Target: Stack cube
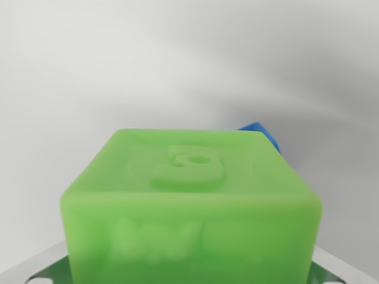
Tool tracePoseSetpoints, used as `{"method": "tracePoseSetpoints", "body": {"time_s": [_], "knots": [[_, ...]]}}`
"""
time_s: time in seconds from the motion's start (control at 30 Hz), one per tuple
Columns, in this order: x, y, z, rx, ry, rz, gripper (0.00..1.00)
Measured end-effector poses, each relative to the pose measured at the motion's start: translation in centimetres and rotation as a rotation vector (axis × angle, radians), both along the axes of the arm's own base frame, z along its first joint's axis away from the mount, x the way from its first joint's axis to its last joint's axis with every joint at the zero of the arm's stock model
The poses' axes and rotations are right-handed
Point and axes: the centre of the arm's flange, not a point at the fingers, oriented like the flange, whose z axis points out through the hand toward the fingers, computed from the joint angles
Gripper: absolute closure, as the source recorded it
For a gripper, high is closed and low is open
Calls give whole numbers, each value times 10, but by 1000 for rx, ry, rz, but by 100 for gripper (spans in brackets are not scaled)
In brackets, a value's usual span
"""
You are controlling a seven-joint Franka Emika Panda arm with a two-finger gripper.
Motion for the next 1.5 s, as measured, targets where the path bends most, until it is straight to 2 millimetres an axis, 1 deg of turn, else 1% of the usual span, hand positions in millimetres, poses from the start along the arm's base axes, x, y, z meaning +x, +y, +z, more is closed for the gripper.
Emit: {"method": "tracePoseSetpoints", "body": {"time_s": [1.33,1.43,1.5], "knots": [[-8,-42,22,0,0,352,100],[-8,-43,20,-1,1,359,100],[-8,-43,14,-1,2,360,100]]}}
